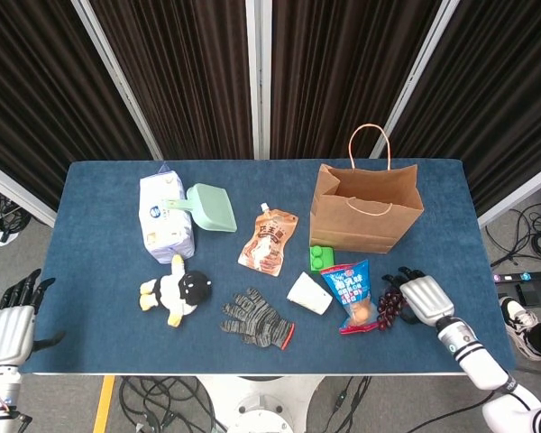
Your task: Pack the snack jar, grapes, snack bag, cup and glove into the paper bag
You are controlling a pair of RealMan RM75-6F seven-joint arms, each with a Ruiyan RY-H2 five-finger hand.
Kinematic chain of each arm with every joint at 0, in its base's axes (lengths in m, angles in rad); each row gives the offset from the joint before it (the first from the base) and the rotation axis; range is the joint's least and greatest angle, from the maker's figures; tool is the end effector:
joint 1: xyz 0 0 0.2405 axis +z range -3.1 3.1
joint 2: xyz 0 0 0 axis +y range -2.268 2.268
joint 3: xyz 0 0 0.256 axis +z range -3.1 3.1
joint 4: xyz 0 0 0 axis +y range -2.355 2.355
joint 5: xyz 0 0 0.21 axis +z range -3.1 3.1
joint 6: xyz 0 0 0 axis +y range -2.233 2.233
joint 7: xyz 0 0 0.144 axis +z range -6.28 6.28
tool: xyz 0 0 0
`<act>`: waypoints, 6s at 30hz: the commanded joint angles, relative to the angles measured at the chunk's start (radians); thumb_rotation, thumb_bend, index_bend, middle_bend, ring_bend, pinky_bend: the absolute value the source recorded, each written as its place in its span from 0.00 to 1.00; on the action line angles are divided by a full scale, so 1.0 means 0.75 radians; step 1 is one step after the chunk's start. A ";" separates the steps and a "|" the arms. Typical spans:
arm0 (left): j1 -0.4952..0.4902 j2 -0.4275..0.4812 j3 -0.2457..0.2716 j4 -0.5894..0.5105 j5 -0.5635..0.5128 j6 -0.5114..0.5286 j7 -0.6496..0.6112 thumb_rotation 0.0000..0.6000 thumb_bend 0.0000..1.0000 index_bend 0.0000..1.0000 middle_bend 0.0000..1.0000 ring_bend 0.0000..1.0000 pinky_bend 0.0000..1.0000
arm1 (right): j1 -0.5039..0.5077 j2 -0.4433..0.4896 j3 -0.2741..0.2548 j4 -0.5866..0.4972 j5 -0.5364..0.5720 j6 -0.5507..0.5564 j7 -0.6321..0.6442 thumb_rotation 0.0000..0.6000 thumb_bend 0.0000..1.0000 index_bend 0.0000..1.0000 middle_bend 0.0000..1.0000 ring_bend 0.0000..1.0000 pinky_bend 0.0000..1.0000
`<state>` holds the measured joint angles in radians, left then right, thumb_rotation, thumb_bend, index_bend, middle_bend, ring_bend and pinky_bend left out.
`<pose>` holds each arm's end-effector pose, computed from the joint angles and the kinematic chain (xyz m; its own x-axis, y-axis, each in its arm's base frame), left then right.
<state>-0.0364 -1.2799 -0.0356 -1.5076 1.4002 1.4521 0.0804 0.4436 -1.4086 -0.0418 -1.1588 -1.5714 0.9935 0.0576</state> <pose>-0.3396 0.1613 0.1143 0.4030 0.0802 0.9117 0.9023 0.1320 -0.4104 -0.3234 -0.2749 0.0347 0.6114 -0.3488 0.7103 -0.7875 -0.3566 0.5027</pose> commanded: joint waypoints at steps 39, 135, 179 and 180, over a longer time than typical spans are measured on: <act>-0.001 0.007 0.002 -0.014 0.002 -0.003 0.016 1.00 0.12 0.22 0.14 0.11 0.13 | 0.361 0.393 0.584 -0.487 0.556 0.102 -0.221 1.00 0.27 0.62 0.60 0.42 0.58; -0.004 -0.004 0.004 0.010 -0.007 -0.012 -0.011 1.00 0.12 0.22 0.14 0.11 0.13 | 0.210 0.009 0.101 -0.292 0.140 -0.217 -0.222 1.00 0.15 0.15 0.24 0.09 0.18; -0.010 0.007 0.003 -0.015 0.000 -0.016 0.012 1.00 0.12 0.22 0.14 0.11 0.13 | 0.305 0.350 0.680 -0.534 0.510 0.435 -0.246 1.00 0.25 0.64 0.57 0.44 0.61; -0.011 0.007 0.002 -0.013 -0.001 -0.018 0.011 1.00 0.12 0.22 0.14 0.11 0.13 | 0.319 0.336 0.677 -0.513 0.523 0.419 -0.271 1.00 0.25 0.63 0.57 0.44 0.61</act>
<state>-0.0446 -1.2748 -0.0336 -1.5179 1.3996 1.4384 0.0889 0.6490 -1.1268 0.4528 -1.5874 -1.2152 1.3427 -0.1001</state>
